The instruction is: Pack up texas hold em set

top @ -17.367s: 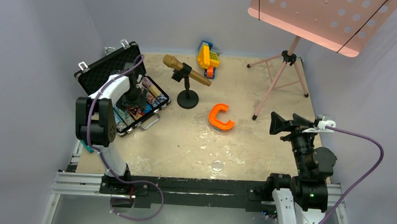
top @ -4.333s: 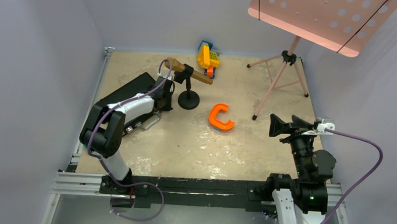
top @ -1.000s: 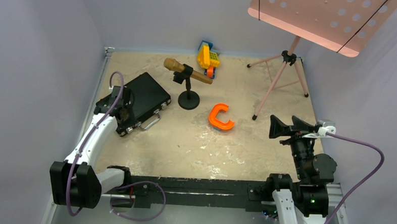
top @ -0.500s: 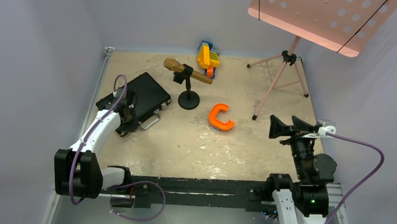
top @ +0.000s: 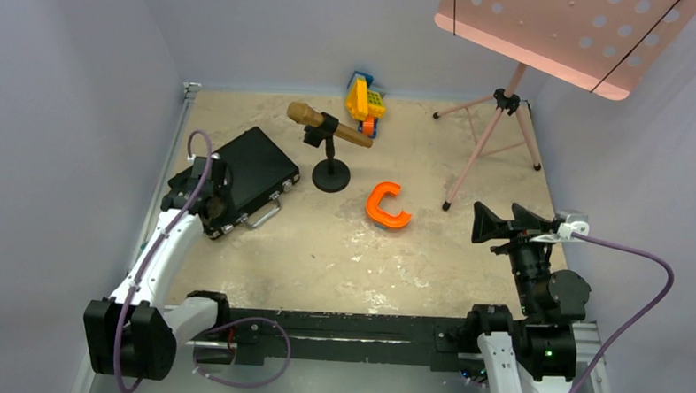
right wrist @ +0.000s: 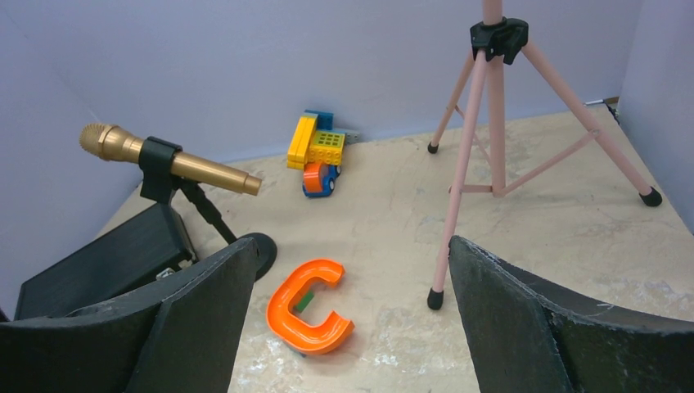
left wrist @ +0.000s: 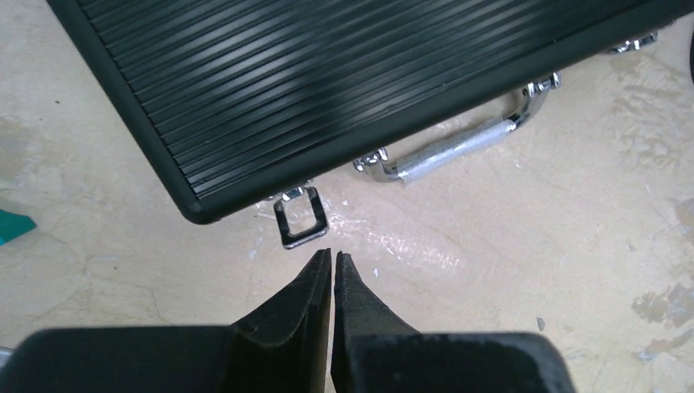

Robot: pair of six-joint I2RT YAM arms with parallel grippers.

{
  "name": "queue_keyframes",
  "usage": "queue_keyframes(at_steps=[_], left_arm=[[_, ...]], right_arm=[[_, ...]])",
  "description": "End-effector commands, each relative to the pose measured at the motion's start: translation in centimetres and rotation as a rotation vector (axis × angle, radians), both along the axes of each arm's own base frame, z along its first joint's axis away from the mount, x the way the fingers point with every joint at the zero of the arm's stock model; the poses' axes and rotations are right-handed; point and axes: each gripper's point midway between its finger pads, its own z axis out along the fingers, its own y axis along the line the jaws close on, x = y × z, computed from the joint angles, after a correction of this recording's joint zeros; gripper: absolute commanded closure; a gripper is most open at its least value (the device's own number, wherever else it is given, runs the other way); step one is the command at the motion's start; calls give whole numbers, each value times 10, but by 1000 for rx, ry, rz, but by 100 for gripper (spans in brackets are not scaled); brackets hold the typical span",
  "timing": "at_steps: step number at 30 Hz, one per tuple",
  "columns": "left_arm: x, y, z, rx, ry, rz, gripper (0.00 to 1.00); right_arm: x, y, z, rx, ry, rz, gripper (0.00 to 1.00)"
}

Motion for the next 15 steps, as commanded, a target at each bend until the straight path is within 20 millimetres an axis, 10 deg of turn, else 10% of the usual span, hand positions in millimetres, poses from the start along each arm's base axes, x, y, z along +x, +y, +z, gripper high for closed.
queue_keyframes(at_steps=[1, 15], left_arm=[[14, 22, 9, 93, -26, 49, 89], [1, 15, -37, -26, 158, 102, 93]], right_arm=[[-2, -1, 7, 13, -30, -4, 9], [-3, -1, 7, 15, -33, -5, 9]])
